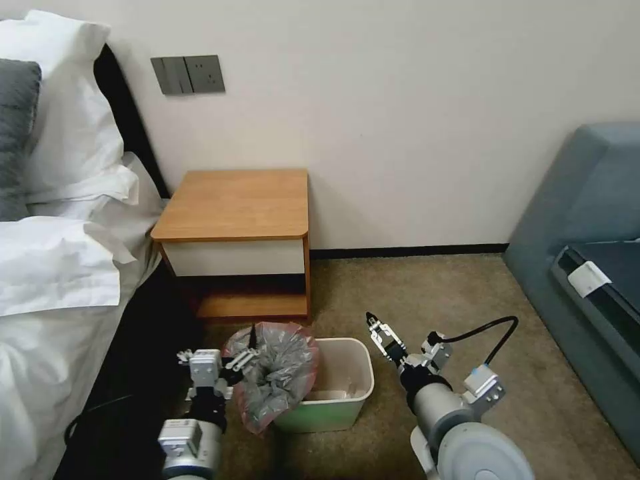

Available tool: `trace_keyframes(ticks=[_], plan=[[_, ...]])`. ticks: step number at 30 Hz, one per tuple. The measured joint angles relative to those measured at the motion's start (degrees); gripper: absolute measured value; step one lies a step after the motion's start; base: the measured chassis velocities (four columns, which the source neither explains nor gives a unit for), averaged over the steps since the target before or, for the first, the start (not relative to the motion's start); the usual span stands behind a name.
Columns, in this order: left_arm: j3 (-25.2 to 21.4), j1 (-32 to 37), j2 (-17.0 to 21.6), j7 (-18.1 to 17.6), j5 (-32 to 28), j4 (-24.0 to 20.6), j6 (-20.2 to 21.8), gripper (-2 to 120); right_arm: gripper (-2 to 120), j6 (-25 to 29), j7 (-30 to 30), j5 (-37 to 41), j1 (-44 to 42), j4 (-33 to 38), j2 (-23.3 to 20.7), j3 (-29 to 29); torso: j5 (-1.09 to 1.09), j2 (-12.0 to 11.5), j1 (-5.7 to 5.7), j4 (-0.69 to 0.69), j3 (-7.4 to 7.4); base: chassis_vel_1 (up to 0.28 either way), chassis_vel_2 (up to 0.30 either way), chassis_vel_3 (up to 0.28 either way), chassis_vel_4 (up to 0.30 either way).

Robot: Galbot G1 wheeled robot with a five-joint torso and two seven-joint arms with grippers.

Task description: Pick up the garbage bag from the table and place it over the trash can.

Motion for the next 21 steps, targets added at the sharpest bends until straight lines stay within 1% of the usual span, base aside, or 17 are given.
trace_keyframes(ticks=[2, 4, 6, 7, 9, 10, 12, 13, 14, 15, 21], plan=[[0.2, 0.0, 0.1, -0.2, 0.3, 0.3, 0.4, 95, 100, 0.0, 0.0, 0.0, 0.0, 0.0, 0.0, 0.2, 0.00, 0.0, 0.00, 0.00, 0.00, 0.000, 0.000, 0.000, 0.000], [0.6, -0.1, 0.2, -0.7, 1.0, 0.9, 1.0, 91, 100, 0.1, 0.0, 0.0, 0.0, -0.1, 0.0, 0.5, 0.00, 0.0, 0.00, 0.00, 0.00, 0.000, 0.000, 0.000, 0.000], [0.6, -0.1, 0.2, -0.7, 1.0, 0.9, 1.0, 91, 100, 0.1, 0.0, 0.0, 0.0, -0.1, 0.0, 0.5, 0.00, 0.0, 0.00, 0.00, 0.00, 0.000, 0.000, 0.000, 0.000], [1.3, -0.2, 0.5, -1.3, 1.5, 1.8, 1.4, 83, 100, 0.3, 0.0, 0.0, 0.0, -0.2, 0.0, 0.8, 0.00, 0.0, 0.00, 0.00, 0.00, 0.000, 0.000, 0.000, 0.000], [1.9, -0.3, 0.6, -1.5, 1.9, 2.7, 1.4, 74, 100, 0.4, 0.0, 0.0, 0.0, -0.3, 0.0, 0.9, 0.00, 0.0, 0.00, 0.00, 0.00, 0.000, 0.000, 0.000, 0.000], [1.9, -0.3, 0.6, -1.5, 1.9, 2.7, 1.4, 74, 100, 0.4, 0.0, 0.0, 0.0, -0.3, 0.0, 0.9, 0.00, 0.0, 0.00, 0.00, 0.00, 0.000, 0.000, 0.000, 0.000], [2.2, -0.4, 0.6, -1.6, 1.9, 3.1, 1.4, 67, 100, 0.5, 0.0, 0.0, 0.0, -0.5, 0.1, 0.9, 0.00, 0.0, 0.00, 0.00, 0.00, 0.000, 0.000, 0.000, 0.000], [2.2, -0.4, 0.6, -1.6, 1.9, 3.1, 1.4, 67, 100, 0.5, 0.0, 0.0, 0.0, -0.5, 0.1, 0.9, 0.00, 0.0, 0.00, 0.00, 0.00, 0.000, 0.000, 0.000, 0.000], [2.4, -0.5, 0.6, -1.7, 1.9, 3.6, 1.5, 71, 100, 0.5, 0.0, 0.0, 0.0, -0.6, 0.2, 0.9, 0.00, 0.0, 0.00, 0.00, 0.00, 0.000, 0.000, 0.000, 0.000], [2.5, -0.6, 0.7, -1.8, 1.9, 4.1, 1.7, 72, 100, 0.6, 0.0, 0.0, 0.0, -0.7, 0.3, 0.9, 0.00, 0.0, 0.00, 0.00, 0.00, 0.000, 0.000, 0.000, 0.000], [2.5, -0.9, 0.6, -2.2, 0.9, 5.6, 2.3, 72, 100, 1.2, 0.1, -0.3, 0.0, -1.1, 0.3, 0.9, 0.00, 0.0, 0.00, 0.00, 0.00, 0.000, 0.000, 0.000, 0.000]])
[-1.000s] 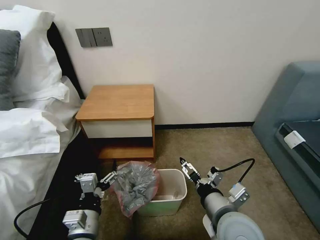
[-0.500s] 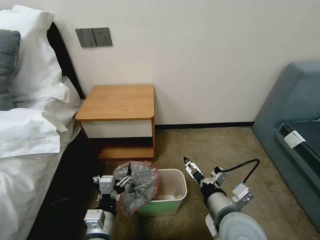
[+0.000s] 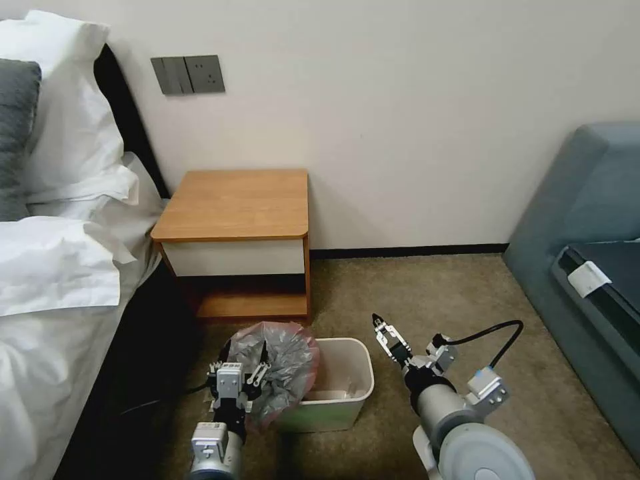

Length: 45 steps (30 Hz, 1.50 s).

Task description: Pick up the garbage bag from the table and place it over the trash can.

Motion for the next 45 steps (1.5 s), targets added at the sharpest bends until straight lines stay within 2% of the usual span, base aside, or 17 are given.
trace_keyframes(ticks=[11, 21, 36, 45], plan=[[-0.4, 0.2, -0.2, -0.4, -1.0, 1.3, 0.2, 71, 100, 0.3, 0.3, -0.2, 0.1, -0.8, 0.1, 0.0, 0.00, 0.0, 0.00, 0.00, 0.00, 0.000, 0.000, 0.000, 0.000], [-0.3, -0.1, -0.1, 0.1, -1.0, 3.2, 0.2, 63, 100, 0.6, 0.6, -0.2, 0.0, -1.0, 0.3, 0.2, 0.00, 0.0, 0.00, 0.00, 0.00, 0.000, 0.000, 0.000, 0.000], [0.7, -1.4, 0.0, 0.4, -0.7, 5.1, 0.8, 62, 100, 0.8, 0.6, -0.1, -0.3, -1.1, 0.3, 1.1, 0.00, 0.0, 0.00, 0.00, 0.00, 0.000, 0.000, 0.000, 0.000], [1.0, -4.5, 0.5, -0.6, -1.8, 6.2, 6.3, 59, 100, 0.8, 0.8, 0.0, -0.5, -1.1, 0.2, 1.7, 0.00, 0.0, 0.00, 0.00, 0.00, 0.000, 0.000, 0.000, 0.000]])
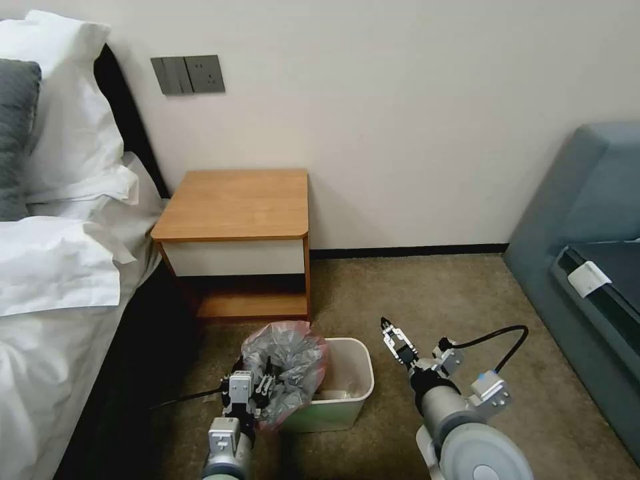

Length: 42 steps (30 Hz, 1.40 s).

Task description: Pick up the garbage bag from the table and place it over the trash can.

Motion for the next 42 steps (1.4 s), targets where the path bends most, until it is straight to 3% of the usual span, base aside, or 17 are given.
trace_keyframes(ticks=[18, 23, 24, 25, 26, 30, 36, 39, 41, 42], plan=[[0.2, -2.6, 1.3, -0.3, -4.7, -0.9, 7.8, 54, 100, 0.0, 0.8, 0.0, -0.5, -0.2, 0.3, 0.5, 0.00, 0.0, 0.00, 0.00, 0.00, 0.000, 0.000, 0.000, 0.000], [0.3, -3.0, 1.4, -0.4, -4.8, -1.1, 8.9, 41, 100, 0.0, 1.1, 0.0, -0.4, -0.5, 0.3, 0.7, 0.00, 0.0, 0.00, 0.00, 0.00, 0.000, 0.000, 0.000, 0.000], [0.3, -3.0, 1.4, -0.9, -4.7, -1.1, 9.3, 30, 100, 0.0, 1.2, 0.0, -0.4, -0.6, 0.4, 0.7, 0.00, 0.0, 0.00, 0.00, 0.00, 0.000, 0.000, 0.000, 0.000], [0.3, -3.0, 1.4, -1.1, -4.8, -1.1, 9.5, 28, 100, 0.0, 1.3, 0.0, -0.4, -0.7, 0.4, 0.6, 0.00, 0.0, 0.00, 0.00, 0.00, 0.000, 0.000, 0.000, 0.000], [0.3, -3.1, 1.4, -1.3, -4.9, -1.1, 9.5, 18, 100, 0.0, 1.3, 0.0, -0.3, -0.7, 0.4, 0.6, 0.00, 0.0, 0.00, 0.00, 0.00, 0.000, 0.000, 0.000, 0.000], [0.5, -3.3, 1.4, -1.4, -5.3, -1.1, 9.6, 12, 100, 0.0, 1.4, -0.1, -0.1, -1.0, 0.5, 0.6, 0.00, 0.0, 0.00, 0.00, 0.00, 0.000, 0.000, 0.000, 0.000], [0.4, -3.3, 1.4, -1.5, -6.5, -0.7, 8.1, 12, 100, 0.0, 1.2, -0.5, 0.0, -0.6, 0.4, 0.6, 0.00, 0.0, 0.00, 0.00, 0.00, 0.000, 0.000, 0.000, 0.000], [0.4, -3.1, 1.4, -1.2, -7.4, -0.3, 5.7, 12, 100, 0.0, 0.2, -1.4, 0.0, 0.2, 0.1, 0.2, -0.01, 0.0, 0.00, 0.00, 0.00, 0.000, 0.000, 0.000, 0.000], [0.1, -2.5, 1.3, -0.2, -8.1, 0.2, -0.1, 10, 100, -0.2, -3.5, -4.1, -0.5, 2.0, -1.1, -0.6, -0.01, 0.0, 0.00, 0.00, 0.00, 0.000, 0.000, 0.000, 0.000], [0.1, -2.5, 1.3, -0.2, -8.1, 0.2, -0.1, 10, 100, -0.2, -3.5, -4.1, -0.5, 2.0, -1.1, -0.6, -0.01, 0.0, 0.00, 0.00, 0.00, 0.000, 0.000, 0.000, 0.000]])
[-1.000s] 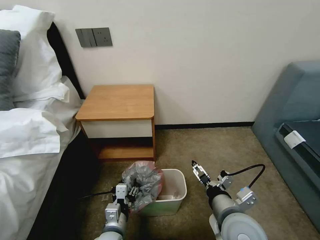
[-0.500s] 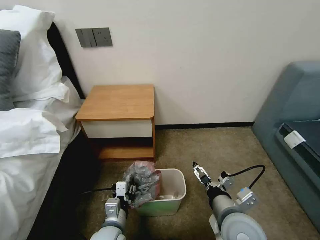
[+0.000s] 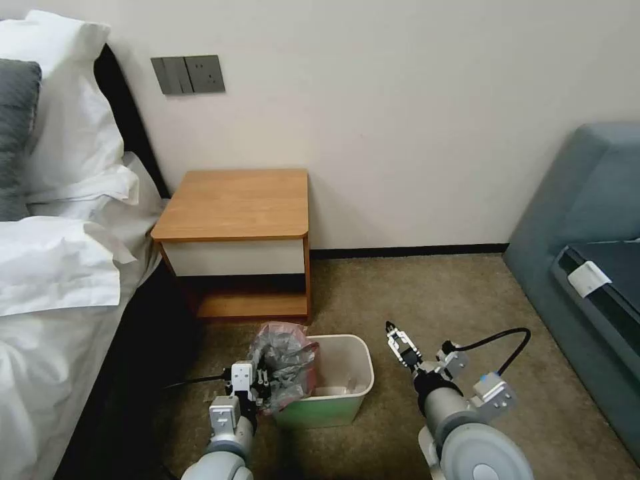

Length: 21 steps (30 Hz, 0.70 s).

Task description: Pick up the garbage bag from the table and place it over the trash can.

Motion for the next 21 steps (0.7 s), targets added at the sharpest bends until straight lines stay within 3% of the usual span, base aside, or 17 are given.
trace_keyframes(ticks=[3, 7, 10, 21], plan=[[0.0, 1.6, 0.1, 0.1, -0.3, -0.6, -6.0, 10, 100, -0.3, -7.6, -6.2, -0.5, 2.6, -4.1, -1.6, 0.01, 0.0, 0.00, 0.01, 0.00, 0.000, 0.000, 0.000, 0.000], [-0.1, 1.9, 0.1, 0.0, -0.3, -0.9, -6.7, 10, 100, -0.3, -8.9, -7.3, -0.7, 3.1, -5.0, -2.0, 0.01, 0.0, 0.00, 0.00, 0.00, 0.000, 0.000, 0.000, 0.000], [-0.9, 3.2, 0.4, -0.1, -0.4, -3.9, -10.3, 9, 100, -2.7, -19.1, -9.2, -2.5, 6.0, -9.2, -4.3, 0.01, 0.0, 0.00, 0.00, 0.00, 0.000, 0.000, 0.000, 0.000], [-3.0, 3.8, 0.9, 3.4, -4.0, -5.5, -19.5, 9, 100, -6.0, -23.1, -13.9, 4.2, 1.1, -12.3, -12.1, 0.00, 0.0, 0.00, 0.01, 0.00, 0.000, 0.000, 0.000, 0.000]])
